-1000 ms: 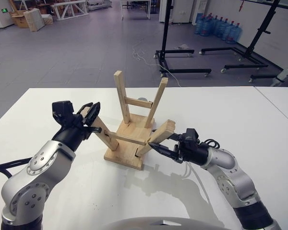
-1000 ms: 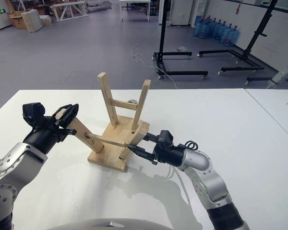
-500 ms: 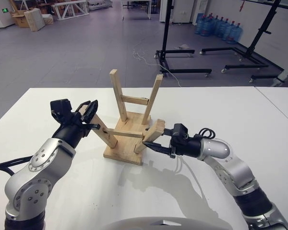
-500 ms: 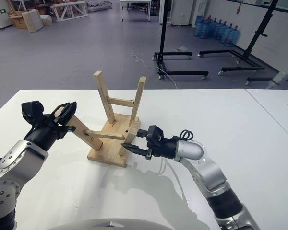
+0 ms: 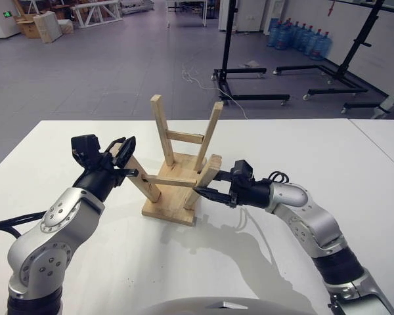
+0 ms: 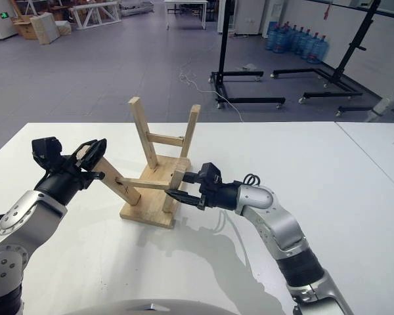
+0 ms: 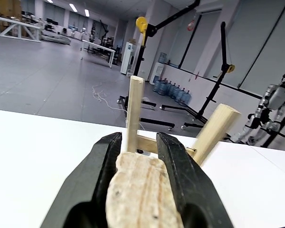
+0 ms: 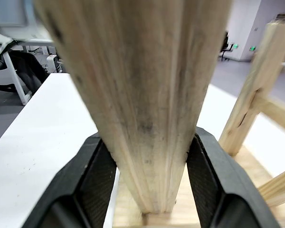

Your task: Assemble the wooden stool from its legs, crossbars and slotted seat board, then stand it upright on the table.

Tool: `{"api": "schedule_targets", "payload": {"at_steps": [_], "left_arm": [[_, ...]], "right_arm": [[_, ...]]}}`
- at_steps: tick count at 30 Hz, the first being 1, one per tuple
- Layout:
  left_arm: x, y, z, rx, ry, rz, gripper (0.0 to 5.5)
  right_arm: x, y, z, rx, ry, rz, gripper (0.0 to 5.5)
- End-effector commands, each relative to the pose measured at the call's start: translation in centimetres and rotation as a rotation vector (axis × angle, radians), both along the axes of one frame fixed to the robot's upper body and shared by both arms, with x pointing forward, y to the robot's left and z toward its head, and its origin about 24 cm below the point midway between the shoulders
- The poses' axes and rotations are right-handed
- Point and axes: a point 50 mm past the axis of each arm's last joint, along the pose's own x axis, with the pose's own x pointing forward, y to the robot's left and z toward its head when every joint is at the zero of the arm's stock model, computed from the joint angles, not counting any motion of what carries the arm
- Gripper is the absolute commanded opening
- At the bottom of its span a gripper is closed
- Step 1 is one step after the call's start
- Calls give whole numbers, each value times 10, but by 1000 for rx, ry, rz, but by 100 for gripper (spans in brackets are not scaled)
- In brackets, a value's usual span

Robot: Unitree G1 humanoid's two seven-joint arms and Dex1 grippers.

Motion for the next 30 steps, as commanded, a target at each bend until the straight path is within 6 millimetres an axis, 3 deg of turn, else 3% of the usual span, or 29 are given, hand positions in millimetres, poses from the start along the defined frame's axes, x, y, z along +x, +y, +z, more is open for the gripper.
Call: {"api": "schedule_targets", "payload": {"at_steps": [1, 14, 24, 29, 30], "left_arm": [[-5, -24, -9, -54, 60, -197, 109], [3, -30, -6, -23, 53, -224, 109], [12, -32, 7, -25, 28, -278, 109], [13, -33, 28, -36, -41, -319, 109], [13, -35, 34, -46, -60, -337, 109]], "right_arm": [[-7, 2, -33, -91, 152, 12, 205], [9, 10, -31, -51, 102, -12, 205], [31, -11, -21, 3, 69, -114, 414], [38, -32, -26, -30, 59, -205, 514], [39, -38, -29, -40, 61, -229, 514]]}}
